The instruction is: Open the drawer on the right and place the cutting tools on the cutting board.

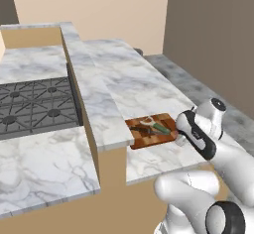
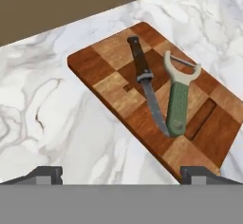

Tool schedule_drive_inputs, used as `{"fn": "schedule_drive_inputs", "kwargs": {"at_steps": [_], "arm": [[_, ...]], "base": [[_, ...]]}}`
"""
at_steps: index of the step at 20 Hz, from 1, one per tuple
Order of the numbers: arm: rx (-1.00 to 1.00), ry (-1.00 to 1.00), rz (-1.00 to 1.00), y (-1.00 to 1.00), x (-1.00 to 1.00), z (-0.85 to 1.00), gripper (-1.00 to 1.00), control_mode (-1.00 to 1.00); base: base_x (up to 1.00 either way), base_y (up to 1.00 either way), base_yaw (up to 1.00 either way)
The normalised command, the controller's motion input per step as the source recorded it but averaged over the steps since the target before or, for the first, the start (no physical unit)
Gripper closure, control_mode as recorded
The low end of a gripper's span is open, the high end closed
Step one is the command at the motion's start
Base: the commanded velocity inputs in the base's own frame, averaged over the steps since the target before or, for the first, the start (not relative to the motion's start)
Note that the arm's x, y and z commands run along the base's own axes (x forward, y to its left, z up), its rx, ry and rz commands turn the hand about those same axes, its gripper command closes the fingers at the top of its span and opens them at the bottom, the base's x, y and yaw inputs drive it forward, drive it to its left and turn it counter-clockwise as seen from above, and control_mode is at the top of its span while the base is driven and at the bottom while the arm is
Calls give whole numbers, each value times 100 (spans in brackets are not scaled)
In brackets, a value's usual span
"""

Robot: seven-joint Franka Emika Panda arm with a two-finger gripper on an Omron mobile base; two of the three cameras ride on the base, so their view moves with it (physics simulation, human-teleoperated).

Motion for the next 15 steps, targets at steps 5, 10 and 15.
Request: {"fn": "schedule_drive_inputs", "kwargs": {"at_steps": [5,10,15], "arm": [[1,-1,-3,-12,-20,0,-100,-100],[0,0,0,0,0,0,-100,-100],[0,-2,1,4,-12,0,-100,-100]], "base": [[0,0,0],[0,0,0],[0,0,0]]}}
